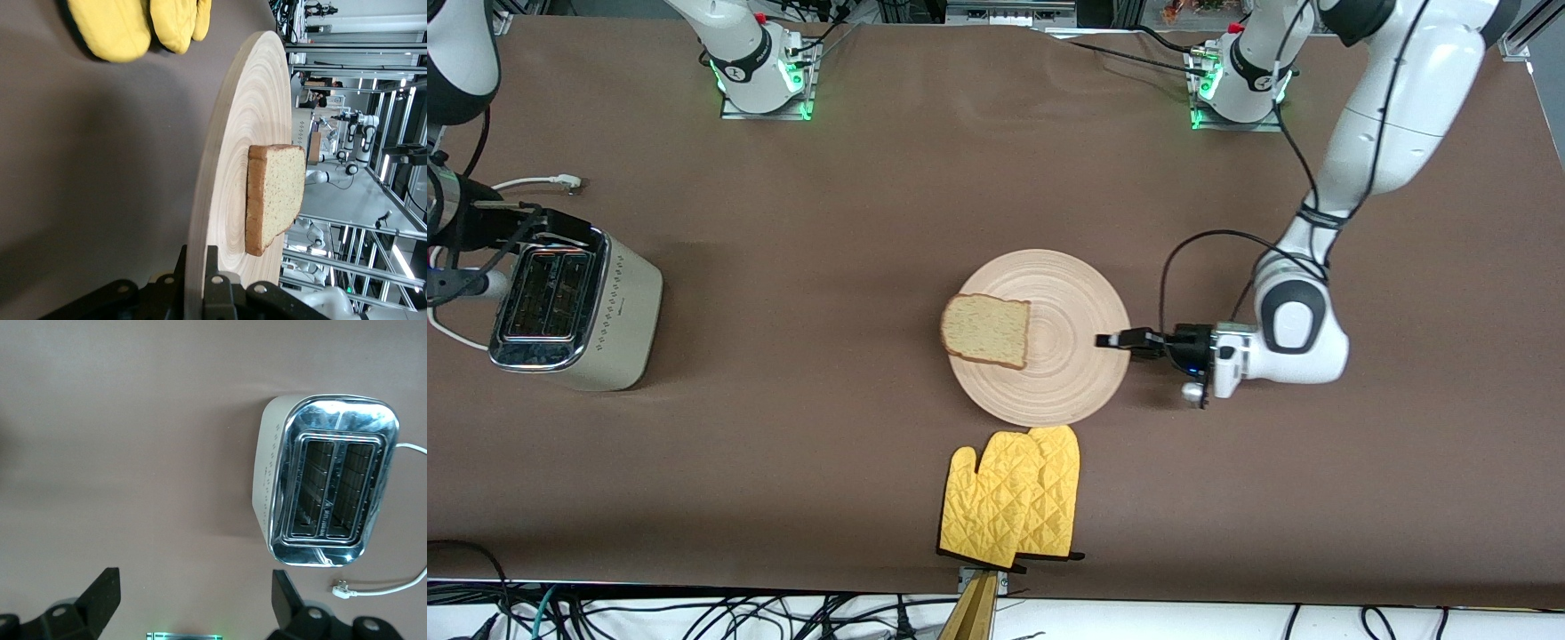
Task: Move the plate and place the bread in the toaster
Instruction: 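Slide the plate toward the toaster while the right gripper approaches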
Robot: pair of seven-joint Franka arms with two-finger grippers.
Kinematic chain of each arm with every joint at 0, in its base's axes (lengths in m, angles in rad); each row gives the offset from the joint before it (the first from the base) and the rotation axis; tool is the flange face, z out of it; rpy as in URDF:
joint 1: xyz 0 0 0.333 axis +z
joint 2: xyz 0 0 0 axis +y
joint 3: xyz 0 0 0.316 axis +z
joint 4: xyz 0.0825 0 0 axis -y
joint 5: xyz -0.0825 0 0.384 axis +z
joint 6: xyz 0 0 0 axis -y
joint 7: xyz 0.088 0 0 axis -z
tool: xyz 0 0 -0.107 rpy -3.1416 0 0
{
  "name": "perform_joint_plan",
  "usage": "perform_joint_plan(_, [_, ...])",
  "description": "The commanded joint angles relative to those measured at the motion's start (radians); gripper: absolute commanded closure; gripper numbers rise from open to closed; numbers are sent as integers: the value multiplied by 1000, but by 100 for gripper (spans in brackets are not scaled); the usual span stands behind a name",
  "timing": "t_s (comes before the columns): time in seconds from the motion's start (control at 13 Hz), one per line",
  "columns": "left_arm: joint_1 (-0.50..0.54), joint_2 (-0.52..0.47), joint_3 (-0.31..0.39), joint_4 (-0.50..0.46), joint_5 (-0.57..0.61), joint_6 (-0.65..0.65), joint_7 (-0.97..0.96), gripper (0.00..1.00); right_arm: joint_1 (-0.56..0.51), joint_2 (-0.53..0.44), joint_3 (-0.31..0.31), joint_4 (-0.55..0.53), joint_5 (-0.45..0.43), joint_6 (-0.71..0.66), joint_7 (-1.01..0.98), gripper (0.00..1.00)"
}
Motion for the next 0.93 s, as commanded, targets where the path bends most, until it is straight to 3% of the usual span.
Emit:
perform_joint_plan(0.0, [-128, -36, 35, -44, -129, 92, 6, 100, 3, 8, 2, -10, 48, 7, 15, 0])
perform_joint_plan(0.39, [-276, 10, 56, -33, -298, 185, 41, 100, 4, 37, 1, -32, 94, 40, 36, 0])
perform_joint_plan(0.85, [-306, 39, 67, -30, -310, 199, 63, 100, 21, 51, 8, -130, 162, 162, 91, 0])
